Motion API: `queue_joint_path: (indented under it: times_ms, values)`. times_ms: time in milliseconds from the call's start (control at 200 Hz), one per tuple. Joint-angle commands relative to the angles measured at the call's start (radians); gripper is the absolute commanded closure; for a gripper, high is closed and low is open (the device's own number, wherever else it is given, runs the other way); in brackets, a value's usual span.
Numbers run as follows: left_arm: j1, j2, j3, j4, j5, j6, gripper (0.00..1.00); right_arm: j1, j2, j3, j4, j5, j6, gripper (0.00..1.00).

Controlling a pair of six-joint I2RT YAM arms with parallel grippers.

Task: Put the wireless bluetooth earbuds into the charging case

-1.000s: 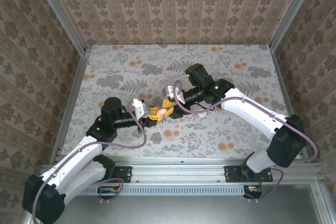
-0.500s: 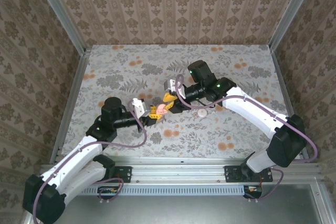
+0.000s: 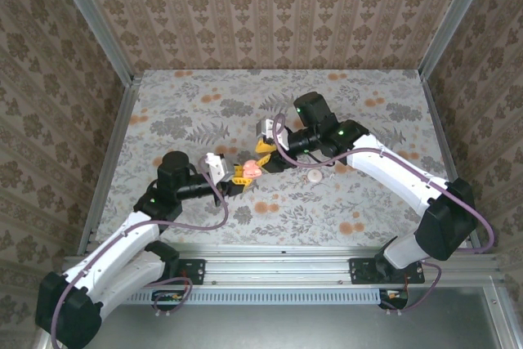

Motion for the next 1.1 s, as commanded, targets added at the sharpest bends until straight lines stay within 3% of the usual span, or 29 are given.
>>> queue_joint_path:
  times_ms: [0, 345, 525, 695, 1100]
  values:
    - [0.013, -0.010, -0.003, 0.044, -0.018, -0.023, 0.87, -0.021, -0.045, 0.015, 0.036, 0.017, 0.049, 0.55]
    - [0.099, -0.007, -0.054, 0.091, -0.188, -0.169, 0.89, -0.029, -0.087, -0.008, 0.021, 0.117, 0.129, 0.53]
    - [0.166, -0.004, -0.063, 0.057, -0.309, -0.228, 0.89, -0.020, -0.076, -0.022, -0.077, 0.138, -0.035, 0.54]
    - [0.203, -0.009, -0.072, 0.008, -0.411, -0.296, 0.90, 0.025, 0.026, 0.022, -0.246, 0.173, -0.233, 0.56]
    - [0.344, -0.103, -0.090, -0.138, -0.503, -0.397, 0.90, 0.175, 0.357, 0.214, -0.406, 0.458, -0.464, 0.57]
